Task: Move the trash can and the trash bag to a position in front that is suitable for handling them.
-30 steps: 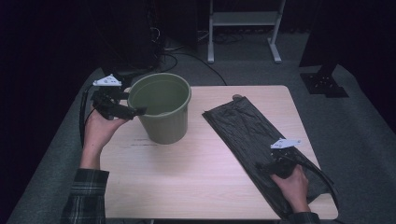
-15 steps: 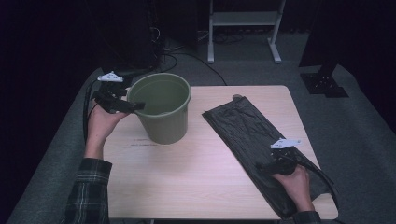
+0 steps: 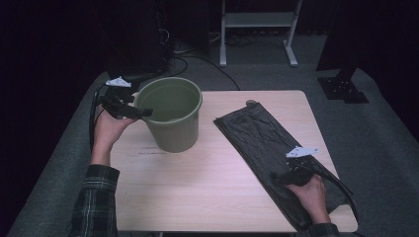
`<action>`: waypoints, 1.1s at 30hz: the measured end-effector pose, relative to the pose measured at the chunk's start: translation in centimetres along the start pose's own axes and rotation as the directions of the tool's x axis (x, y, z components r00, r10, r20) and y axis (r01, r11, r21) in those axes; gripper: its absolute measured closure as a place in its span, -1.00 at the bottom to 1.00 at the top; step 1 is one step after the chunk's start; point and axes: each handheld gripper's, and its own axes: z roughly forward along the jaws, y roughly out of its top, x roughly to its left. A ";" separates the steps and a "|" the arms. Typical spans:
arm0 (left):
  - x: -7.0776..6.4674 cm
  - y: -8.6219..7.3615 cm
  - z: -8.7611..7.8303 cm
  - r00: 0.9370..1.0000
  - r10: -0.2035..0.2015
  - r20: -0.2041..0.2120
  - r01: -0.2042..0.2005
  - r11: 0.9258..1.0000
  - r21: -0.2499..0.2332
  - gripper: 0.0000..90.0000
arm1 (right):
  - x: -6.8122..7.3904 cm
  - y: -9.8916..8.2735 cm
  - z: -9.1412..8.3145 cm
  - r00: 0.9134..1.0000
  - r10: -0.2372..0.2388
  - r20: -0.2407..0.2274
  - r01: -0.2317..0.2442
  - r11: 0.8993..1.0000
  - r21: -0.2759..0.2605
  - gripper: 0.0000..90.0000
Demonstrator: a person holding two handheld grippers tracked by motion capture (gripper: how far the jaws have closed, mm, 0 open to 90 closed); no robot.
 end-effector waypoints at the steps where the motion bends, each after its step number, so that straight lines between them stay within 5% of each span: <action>1: 0.0 0.0 0.1 1.000 0.004 -0.005 -0.004 1.000 0.004 -1.00 | 0.0 0.0 0.0 1.000 0.000 0.000 0.000 1.000 0.000 -1.00; 13: 0.4 -0.7 0.6 1.000 -0.026 0.004 0.026 1.000 0.007 -1.00 | 0.0 0.0 0.0 1.000 -0.002 -0.002 0.002 1.000 0.000 -1.00; 33: -3.2 -1.1 0.3 0.997 0.014 0.070 -0.014 1.000 -0.004 -1.00 | 0.0 0.0 0.0 1.000 -0.001 -0.002 0.001 1.000 0.000 -1.00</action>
